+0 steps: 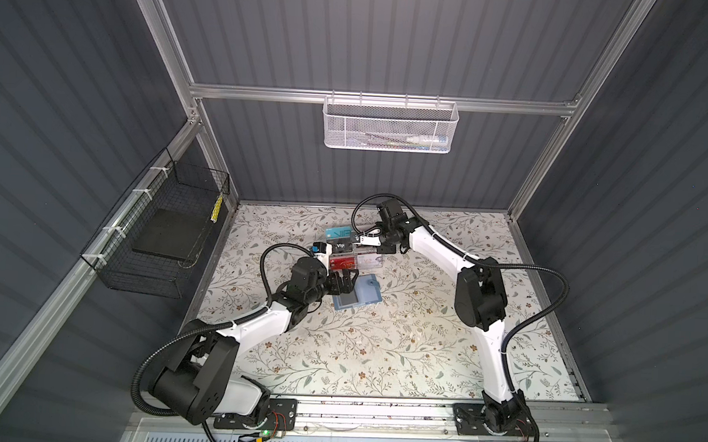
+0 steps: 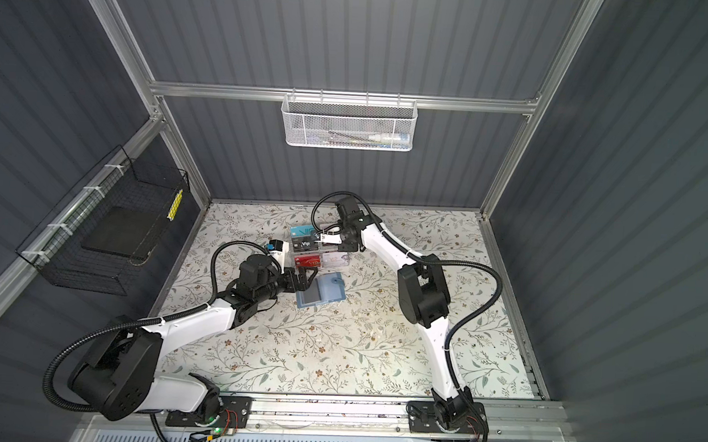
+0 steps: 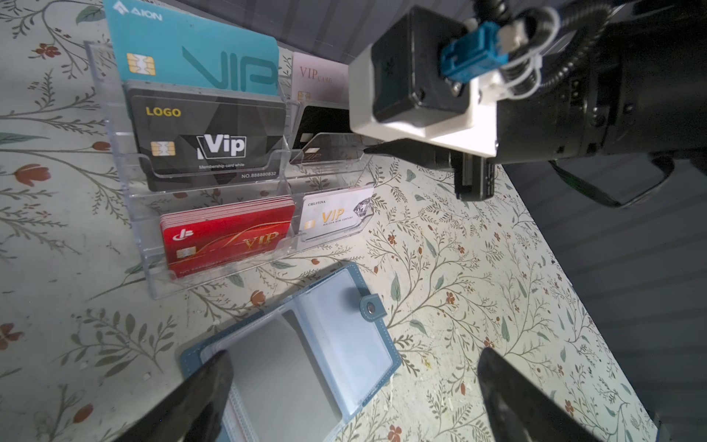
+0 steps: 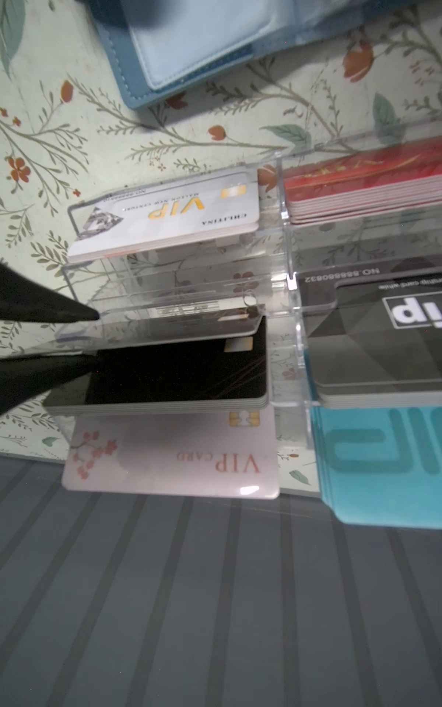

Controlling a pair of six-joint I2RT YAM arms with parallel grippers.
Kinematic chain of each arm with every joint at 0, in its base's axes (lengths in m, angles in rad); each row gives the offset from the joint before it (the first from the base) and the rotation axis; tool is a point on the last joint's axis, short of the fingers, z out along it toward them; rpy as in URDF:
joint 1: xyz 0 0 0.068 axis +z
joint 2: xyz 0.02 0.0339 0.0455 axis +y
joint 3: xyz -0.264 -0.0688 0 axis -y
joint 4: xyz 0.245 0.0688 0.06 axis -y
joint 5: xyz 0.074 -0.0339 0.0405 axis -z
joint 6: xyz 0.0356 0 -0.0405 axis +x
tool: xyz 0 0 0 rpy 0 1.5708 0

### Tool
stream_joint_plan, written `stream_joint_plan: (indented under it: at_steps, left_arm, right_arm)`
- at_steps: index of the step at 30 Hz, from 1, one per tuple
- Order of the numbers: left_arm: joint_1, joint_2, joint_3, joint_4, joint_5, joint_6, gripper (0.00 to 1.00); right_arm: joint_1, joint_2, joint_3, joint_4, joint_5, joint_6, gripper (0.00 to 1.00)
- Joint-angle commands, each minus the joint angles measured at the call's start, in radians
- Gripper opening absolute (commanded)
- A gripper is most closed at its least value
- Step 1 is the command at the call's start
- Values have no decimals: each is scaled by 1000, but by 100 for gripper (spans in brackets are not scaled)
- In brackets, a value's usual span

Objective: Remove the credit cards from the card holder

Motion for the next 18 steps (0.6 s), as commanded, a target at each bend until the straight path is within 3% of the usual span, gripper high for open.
stream_joint_plan:
  at_steps: [1,18]
  left_arm:
    - [-1,1,13,0,-13,18,100]
    - [0,-29,28,-35,-20,26,100]
  right_arm:
    - [1,-29,-14,11,3,0,21]
    - [-3,-94,-44,78,6,43,35]
